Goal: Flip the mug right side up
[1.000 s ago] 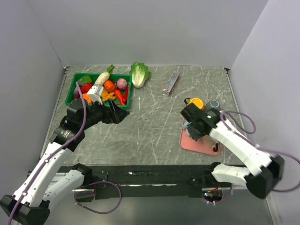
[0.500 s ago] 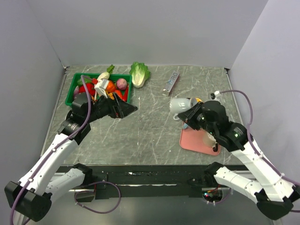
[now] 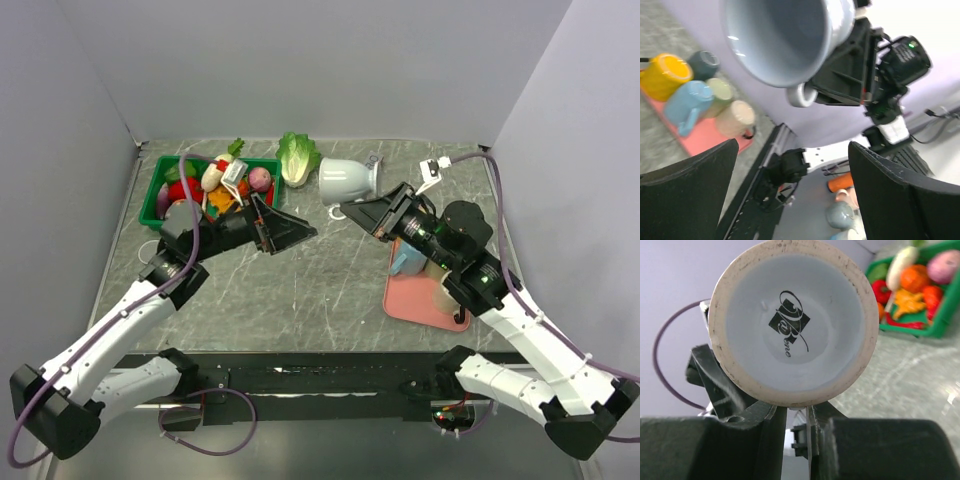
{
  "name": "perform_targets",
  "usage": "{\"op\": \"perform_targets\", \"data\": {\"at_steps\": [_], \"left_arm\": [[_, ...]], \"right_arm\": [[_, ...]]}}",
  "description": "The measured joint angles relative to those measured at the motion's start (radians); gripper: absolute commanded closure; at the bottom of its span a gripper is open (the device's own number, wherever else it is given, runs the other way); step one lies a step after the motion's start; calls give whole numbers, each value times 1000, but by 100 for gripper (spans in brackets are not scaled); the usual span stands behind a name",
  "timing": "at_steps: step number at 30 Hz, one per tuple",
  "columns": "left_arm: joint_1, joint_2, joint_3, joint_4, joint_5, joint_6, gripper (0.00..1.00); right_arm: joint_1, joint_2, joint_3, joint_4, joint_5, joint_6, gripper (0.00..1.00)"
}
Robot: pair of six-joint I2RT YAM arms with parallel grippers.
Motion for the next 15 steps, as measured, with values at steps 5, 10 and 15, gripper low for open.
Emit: {"op": "perform_targets", "data": {"at_steps": [5,10,15], "left_arm": [[-71,49,14,93,-20,-37,5],[-106,101,41,148,-63,-73,18],[-116,104,45,192,-88,-98,33]], "right_arm": [[20,38,0,116,-40,18,100],[40,53,-1,172,-54,37,100],[50,50,-7,195,-47,40,100]]}}
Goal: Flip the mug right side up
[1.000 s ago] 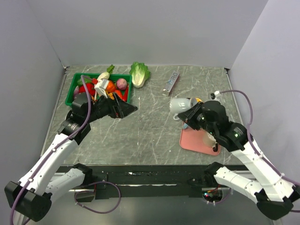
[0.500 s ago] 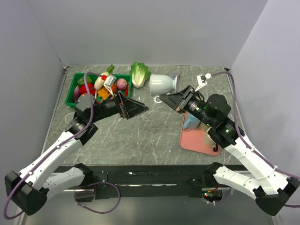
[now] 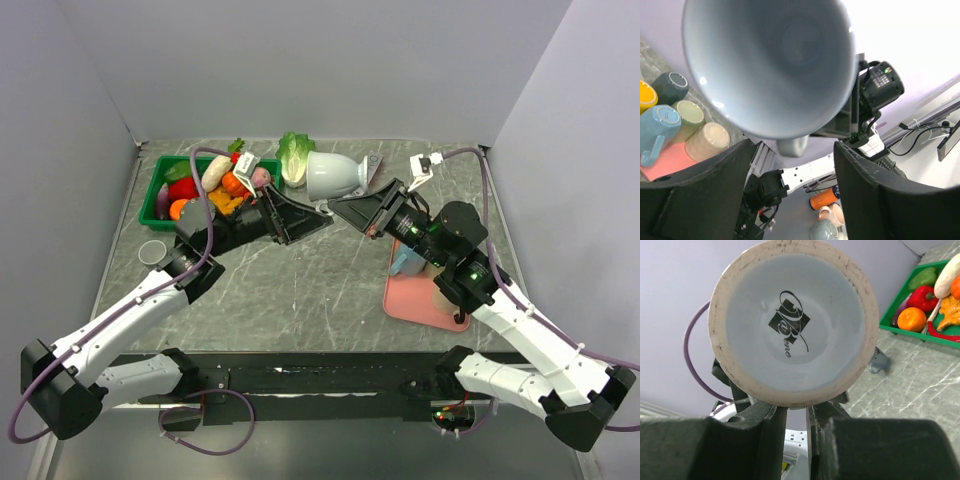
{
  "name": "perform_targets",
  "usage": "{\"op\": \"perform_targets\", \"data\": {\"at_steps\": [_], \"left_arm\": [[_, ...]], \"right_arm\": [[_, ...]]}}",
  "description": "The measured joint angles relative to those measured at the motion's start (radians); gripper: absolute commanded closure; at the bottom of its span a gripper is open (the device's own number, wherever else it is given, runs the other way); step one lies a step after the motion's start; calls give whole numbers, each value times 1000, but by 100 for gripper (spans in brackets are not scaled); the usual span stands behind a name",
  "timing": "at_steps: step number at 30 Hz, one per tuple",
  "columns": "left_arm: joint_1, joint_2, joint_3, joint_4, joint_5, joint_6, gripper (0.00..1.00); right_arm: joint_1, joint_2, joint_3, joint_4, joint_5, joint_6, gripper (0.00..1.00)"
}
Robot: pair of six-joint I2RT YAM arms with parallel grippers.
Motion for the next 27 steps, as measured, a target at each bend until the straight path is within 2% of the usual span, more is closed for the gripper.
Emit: {"op": "perform_targets", "data": {"at_steps": [6,7,8,9,15,20,22,26,27], "left_arm": [[-6,0,6,38,-27,-29,46],[-7,0,6,41,-33,-35,49],[-8,0,6,44,-39,-41,58],[-8,1,6,43,-45,-45,61],[-13,20,8,50,-65,-60,65],[-14,21,8,50,-75,-69,77],[-15,21,8,50,-80,-74,79],[-18,19,8,47,-96,-76,99],[-18,19,8,44,-97,-77,99]], "right_arm": [[3,-4,-18,0,8,0,100],[3,-4,-21,5,12,1,100],[4,-5,-24,13,16,2,100],[5,-5,-26,19,16,3,100],[7,-7,-29,35,26,10,100],[7,-9,-40,50,35,17,100],[7,-11,-46,59,38,20,100],[7,-11,-53,72,42,24,100],[7,-13,-57,76,42,25,100]]}}
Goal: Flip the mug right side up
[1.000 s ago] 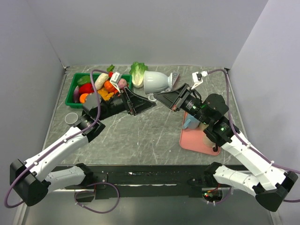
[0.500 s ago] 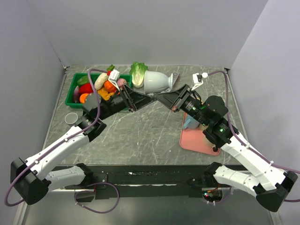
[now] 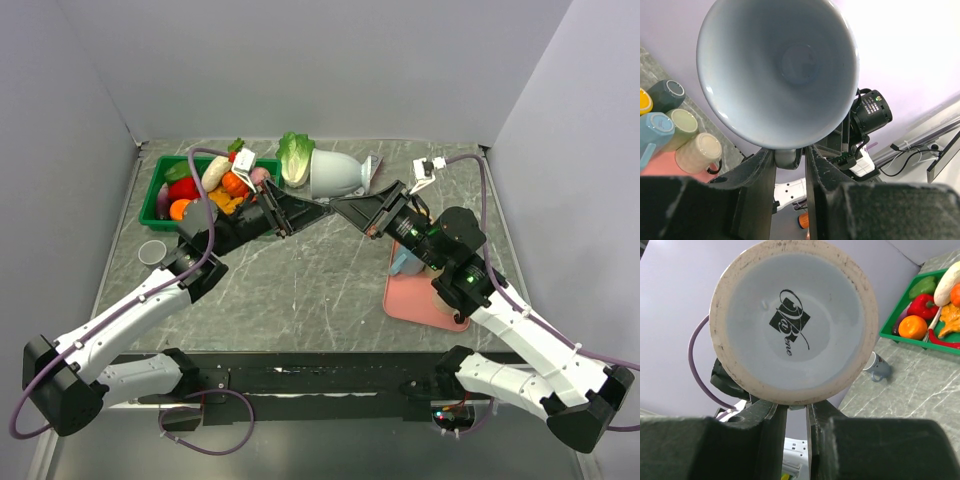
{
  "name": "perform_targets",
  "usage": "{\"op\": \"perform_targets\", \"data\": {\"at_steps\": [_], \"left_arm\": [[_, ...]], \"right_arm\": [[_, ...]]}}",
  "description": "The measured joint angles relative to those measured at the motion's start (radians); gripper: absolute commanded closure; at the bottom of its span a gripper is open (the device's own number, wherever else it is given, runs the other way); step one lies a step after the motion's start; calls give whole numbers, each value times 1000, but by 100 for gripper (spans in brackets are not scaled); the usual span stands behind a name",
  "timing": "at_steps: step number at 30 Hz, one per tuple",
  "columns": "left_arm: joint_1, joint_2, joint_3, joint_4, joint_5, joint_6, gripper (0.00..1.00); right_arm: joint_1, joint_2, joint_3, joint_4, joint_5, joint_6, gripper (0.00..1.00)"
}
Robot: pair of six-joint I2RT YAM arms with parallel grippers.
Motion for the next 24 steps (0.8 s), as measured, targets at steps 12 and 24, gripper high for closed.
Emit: {"op": "perform_targets", "data": {"at_steps": [12,24], "left_arm": [[-10,-21,0,-58,-39,20,99],[-18,-47,-13,-115,-60,54,99]], "right_arm": [[1,-1,-7,-19,7,24,94],[11,-10,-8,-68,30,46,68]]}}
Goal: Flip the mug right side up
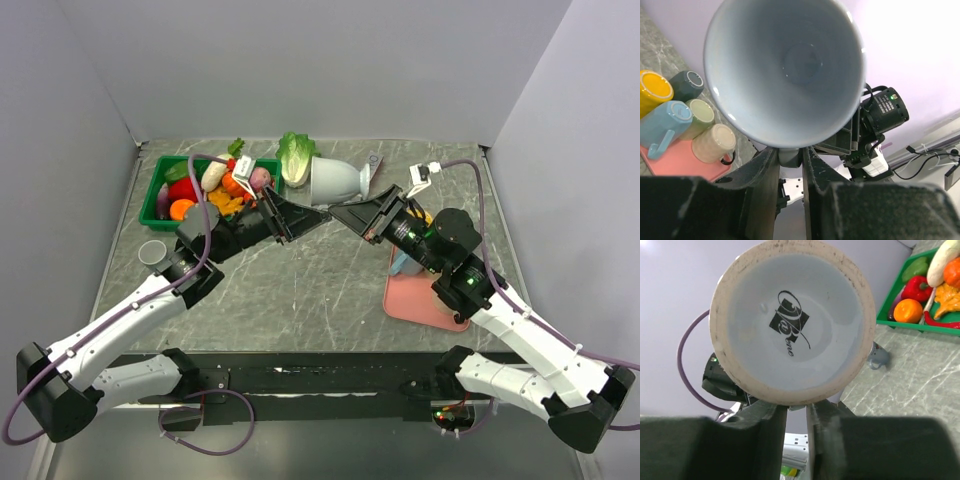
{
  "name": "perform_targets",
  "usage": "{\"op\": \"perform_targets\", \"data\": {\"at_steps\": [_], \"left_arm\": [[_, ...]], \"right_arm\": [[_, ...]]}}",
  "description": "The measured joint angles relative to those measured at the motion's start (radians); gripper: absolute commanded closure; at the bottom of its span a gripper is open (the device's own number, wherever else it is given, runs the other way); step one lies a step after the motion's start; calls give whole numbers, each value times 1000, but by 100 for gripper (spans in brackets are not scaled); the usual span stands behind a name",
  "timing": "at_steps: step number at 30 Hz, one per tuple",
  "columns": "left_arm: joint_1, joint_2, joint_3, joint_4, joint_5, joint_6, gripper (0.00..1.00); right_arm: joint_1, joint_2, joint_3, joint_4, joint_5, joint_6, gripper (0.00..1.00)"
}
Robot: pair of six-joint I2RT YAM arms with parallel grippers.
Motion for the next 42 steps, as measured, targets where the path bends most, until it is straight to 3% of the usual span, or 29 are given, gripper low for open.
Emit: {"op": "perform_targets", "data": {"at_steps": [7,21,32,42], "left_arm": [[4,-14,0,-34,-63,36,99],[10,-14,22,-335,-229,160,99],[10,-17,57,-751,-645,336,99],[10,-77,-124,-896,-993,315,99]], "right_arm": [[0,-11,-8,-39,21,-8,44],[0,-2,9,-126,76,-8,35],[-4,2,65,-382,177,-38,33],[-76,2,57,-491,167,-30,34]]}}
